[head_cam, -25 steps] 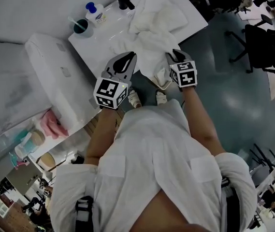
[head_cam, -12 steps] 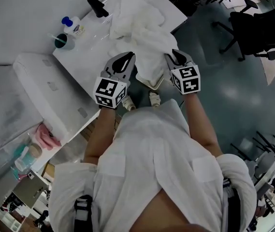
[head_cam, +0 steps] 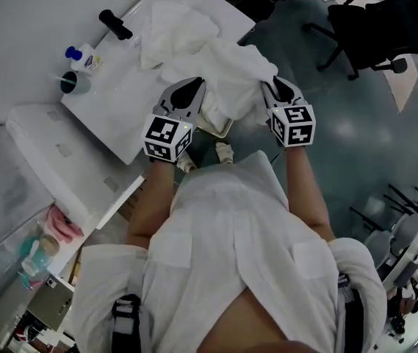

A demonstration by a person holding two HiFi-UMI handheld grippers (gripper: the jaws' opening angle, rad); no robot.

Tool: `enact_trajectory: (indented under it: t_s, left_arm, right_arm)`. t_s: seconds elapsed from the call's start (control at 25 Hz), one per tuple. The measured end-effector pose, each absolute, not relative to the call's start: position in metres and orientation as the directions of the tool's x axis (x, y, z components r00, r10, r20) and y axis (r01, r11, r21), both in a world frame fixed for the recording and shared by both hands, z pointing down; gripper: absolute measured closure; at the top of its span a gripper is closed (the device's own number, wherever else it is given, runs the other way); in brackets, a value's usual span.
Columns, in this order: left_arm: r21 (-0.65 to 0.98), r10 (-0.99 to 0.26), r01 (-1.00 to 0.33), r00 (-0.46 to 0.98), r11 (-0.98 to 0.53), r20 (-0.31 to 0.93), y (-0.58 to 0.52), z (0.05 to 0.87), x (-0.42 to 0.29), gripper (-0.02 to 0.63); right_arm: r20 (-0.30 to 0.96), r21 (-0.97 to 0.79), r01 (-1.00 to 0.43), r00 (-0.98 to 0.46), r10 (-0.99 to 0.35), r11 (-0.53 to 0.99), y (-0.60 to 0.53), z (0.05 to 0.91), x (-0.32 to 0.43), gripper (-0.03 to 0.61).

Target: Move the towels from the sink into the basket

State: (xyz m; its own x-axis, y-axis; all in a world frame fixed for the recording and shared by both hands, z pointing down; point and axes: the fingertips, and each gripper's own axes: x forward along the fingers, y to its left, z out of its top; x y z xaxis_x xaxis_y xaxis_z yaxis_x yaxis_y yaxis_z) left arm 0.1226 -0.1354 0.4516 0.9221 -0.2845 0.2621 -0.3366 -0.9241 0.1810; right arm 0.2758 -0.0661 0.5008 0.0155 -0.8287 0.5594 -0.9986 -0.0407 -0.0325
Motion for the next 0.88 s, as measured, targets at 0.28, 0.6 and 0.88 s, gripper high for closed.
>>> enact_trajectory:
  t_s: [0.28, 0.6, 0.88]
  left_arm:
    - [0.200, -0.248, -0.304, 0.932, -0.931, 0.264, -0.118, 0.460, 0.159, 0.584]
    - [0.223, -0.222, -0.282, 0.940, -0.933, 0.260, -0.104, 0.469, 0.193, 0.584]
    - [0.228, -0.217, -0.277, 0.942, -0.933, 0.255, -0.098, 0.471, 0.215, 0.584]
  right_arm:
    - [0.567, -0.017, -0.990, 0.106, -0.817, -0.140, -0.033, 0.500, 0.331, 0.466]
    - [0.566, -0.001, -0.977, 0.173, -0.806, -0.211, -0.005, 0.499, 0.376, 0.466]
    - [0.599, 0.010, -0.976, 0.182, -0.780, -0.219, 0.012, 0.513, 0.396, 0.466]
